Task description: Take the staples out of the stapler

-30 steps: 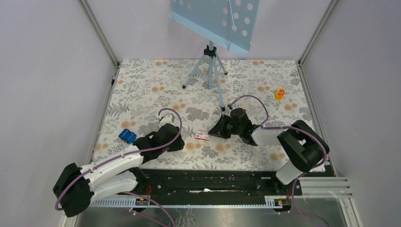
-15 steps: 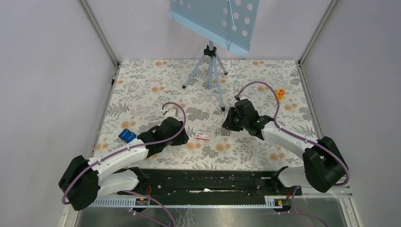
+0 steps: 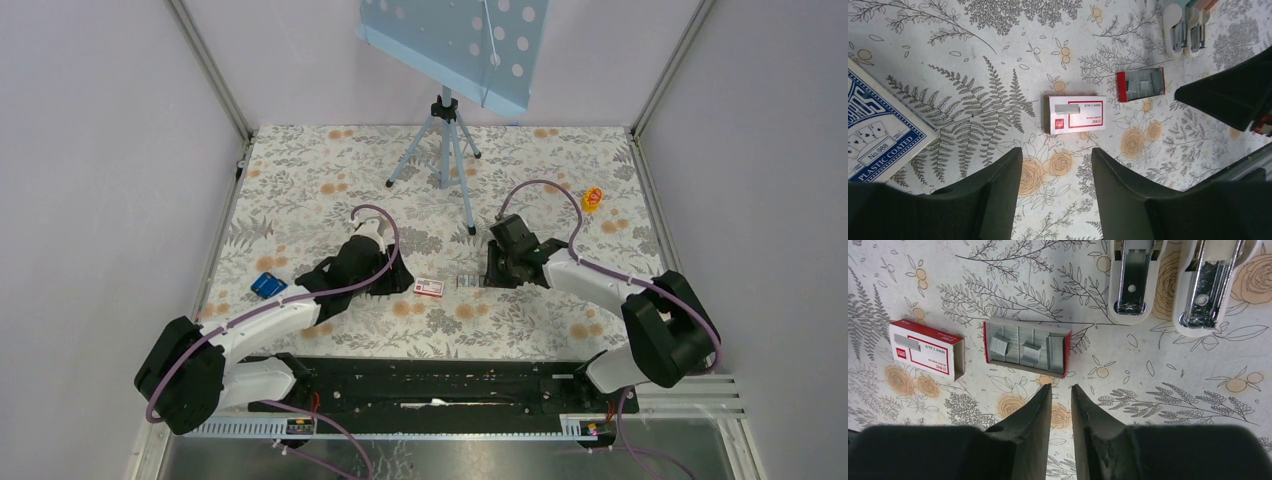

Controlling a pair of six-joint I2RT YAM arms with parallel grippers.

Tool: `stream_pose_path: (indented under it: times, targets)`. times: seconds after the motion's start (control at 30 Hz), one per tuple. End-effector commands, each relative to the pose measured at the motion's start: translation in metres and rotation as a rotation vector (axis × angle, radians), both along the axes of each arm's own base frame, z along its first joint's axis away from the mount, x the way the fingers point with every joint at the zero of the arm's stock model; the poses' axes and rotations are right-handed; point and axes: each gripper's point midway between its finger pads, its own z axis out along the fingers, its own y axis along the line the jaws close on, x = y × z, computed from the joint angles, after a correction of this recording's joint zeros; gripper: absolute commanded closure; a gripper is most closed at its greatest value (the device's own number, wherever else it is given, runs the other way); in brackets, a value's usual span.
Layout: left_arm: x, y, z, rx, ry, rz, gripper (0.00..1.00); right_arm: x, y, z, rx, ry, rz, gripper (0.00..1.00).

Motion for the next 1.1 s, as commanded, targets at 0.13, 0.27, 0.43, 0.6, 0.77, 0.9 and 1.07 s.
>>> stream_pose_path:
  times: [0.13, 0.27, 0.43, 0.6, 0.77, 0.9, 1.07]
  targets:
    - [0.014, -0.007, 0.024, -0.076, -0.084, -0.002, 0.42, 0.02, 0.011, 0.005, 0.008, -0.024, 0.009, 0.72]
    - [0.015, -0.005, 0.023, -0.066, -0.082, 0.0, 0.42, 0.023, 0.012, 0.002, 0.002, -0.022, 0.006, 0.73]
    - [0.014, -0.008, 0.022, -0.075, -0.072, -0.016, 0.42, 0.024, 0.009, -0.002, -0.015, -0.016, -0.002, 0.75]
    - [0.014, -0.008, 0.019, -0.074, -0.066, -0.019, 0.43, 0.024, 0.009, -0.008, -0.02, -0.012, -0.002, 0.76]
    - [0.012, -0.007, 0.018, -0.074, -0.064, -0.018, 0.43, 0.025, 0.008, -0.015, -0.028, -0.007, -0.005, 0.78]
    - [0.011, -0.007, 0.017, -0.072, -0.061, -0.021, 0.44, 0.026, 0.007, -0.017, -0.037, -0.01, -0.009, 0.79]
    - [0.009, -0.008, 0.012, -0.07, -0.047, -0.029, 0.44, 0.026, 0.005, -0.019, -0.052, -0.008, -0.009, 0.81]
